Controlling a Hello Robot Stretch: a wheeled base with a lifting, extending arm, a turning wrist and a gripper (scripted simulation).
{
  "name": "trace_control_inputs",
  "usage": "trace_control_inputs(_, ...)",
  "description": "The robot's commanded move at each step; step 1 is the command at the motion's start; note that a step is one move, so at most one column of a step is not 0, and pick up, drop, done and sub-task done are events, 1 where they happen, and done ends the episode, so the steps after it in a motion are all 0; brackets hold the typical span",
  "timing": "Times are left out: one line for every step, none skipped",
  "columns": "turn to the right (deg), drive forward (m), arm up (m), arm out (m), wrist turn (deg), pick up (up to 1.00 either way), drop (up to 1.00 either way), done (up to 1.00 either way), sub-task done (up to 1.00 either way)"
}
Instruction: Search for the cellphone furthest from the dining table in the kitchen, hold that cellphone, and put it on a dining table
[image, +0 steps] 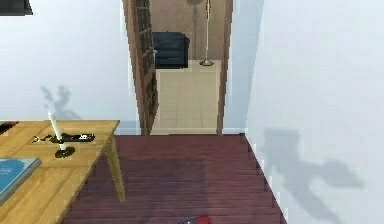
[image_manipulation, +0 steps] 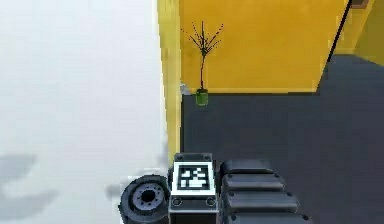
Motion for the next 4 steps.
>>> trace_control_inputs(-6.0,0.0,0.0,0.0,0.0,0.0,0.0,0.0,0.0)
trace_control_inputs(0.0,1.0,0.0,0.0,0.0,0.0,0.0,0.0,0.0)
trace_control_inputs(-3.0,0.0,0.0,0.0,0.0,0.0,0.0,0.0,0.0)
trace_control_inputs(9.0,0.0,0.0,0.0,0.0,0.0,0.0,0.0,0.0)
